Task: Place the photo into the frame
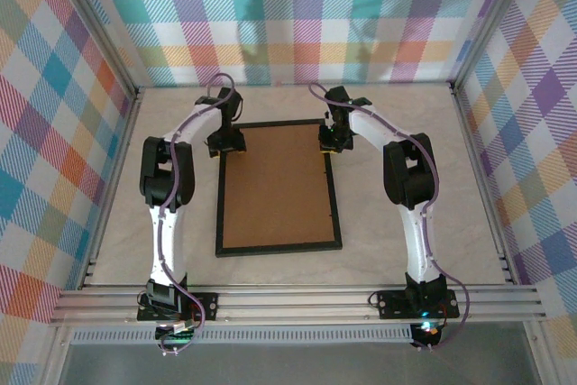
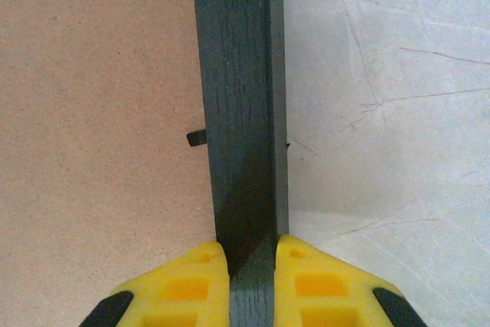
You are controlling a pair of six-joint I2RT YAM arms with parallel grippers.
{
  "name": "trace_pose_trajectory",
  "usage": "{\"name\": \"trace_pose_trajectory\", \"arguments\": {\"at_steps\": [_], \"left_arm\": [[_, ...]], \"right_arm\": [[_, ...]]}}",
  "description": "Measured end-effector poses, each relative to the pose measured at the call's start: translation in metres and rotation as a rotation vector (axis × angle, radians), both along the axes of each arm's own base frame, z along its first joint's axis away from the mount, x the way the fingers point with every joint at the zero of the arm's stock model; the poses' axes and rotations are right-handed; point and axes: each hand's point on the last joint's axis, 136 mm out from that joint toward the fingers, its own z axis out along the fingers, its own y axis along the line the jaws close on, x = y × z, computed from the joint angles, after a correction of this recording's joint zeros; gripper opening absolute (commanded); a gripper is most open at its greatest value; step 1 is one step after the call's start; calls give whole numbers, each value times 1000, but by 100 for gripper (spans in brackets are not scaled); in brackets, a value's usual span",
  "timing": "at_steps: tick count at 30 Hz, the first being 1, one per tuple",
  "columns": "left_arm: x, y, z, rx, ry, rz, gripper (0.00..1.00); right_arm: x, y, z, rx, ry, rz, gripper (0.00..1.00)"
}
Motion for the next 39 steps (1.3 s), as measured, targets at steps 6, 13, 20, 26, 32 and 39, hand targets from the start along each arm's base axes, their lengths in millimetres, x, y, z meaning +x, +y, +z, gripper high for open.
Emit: {"name": "trace_pose_trajectory", "arguments": {"at_steps": [6, 13, 20, 26, 32, 39], "left_arm": [[3, -8, 25, -90, -24, -3, 66], [-17, 30, 81, -124, -137, 73, 66], [-70, 55, 52, -130, -49, 130, 66], [-109, 52, 8, -147, 85, 141, 66], [-119, 50, -4, -158, 110, 146, 66], [-117, 47, -8, -165, 95, 141, 66]], "right_arm": [[1, 4, 0, 24, -10, 6, 15], [1, 4, 1, 30, -18, 7, 15], [1, 4, 1, 34, -30, 10, 16], [1, 4, 1, 35, -33, 10, 17], [1, 4, 1, 36, -35, 10, 17], [1, 4, 1, 37, -37, 10, 17]]}}
